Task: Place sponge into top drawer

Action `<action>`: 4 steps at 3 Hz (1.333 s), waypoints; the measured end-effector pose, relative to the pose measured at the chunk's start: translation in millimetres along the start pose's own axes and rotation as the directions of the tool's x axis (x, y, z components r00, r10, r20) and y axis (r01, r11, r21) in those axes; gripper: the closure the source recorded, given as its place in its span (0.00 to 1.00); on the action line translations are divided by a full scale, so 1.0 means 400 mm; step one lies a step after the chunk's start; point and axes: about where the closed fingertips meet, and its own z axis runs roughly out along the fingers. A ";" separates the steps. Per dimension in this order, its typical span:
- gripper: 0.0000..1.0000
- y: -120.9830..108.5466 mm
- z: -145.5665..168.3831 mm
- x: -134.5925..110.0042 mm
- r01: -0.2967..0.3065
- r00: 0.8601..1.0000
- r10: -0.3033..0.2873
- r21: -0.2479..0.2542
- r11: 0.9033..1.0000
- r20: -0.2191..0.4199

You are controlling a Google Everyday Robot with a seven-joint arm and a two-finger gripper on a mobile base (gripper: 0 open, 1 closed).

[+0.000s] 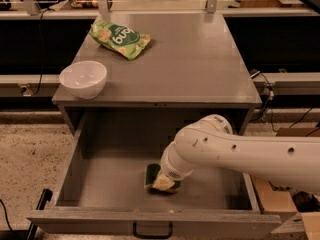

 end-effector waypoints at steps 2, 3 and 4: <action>0.00 0.001 -0.003 -0.001 0.003 1.000 -0.003 0.003 1.000 -0.001; 0.00 0.002 -0.040 -0.009 0.039 0.999 -0.039 0.017 0.999 0.007; 0.00 0.004 -0.099 -0.016 0.048 0.996 -0.048 0.007 0.999 0.068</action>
Offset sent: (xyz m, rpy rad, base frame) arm -0.0003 0.0000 0.0006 -0.0010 -0.0013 0.0008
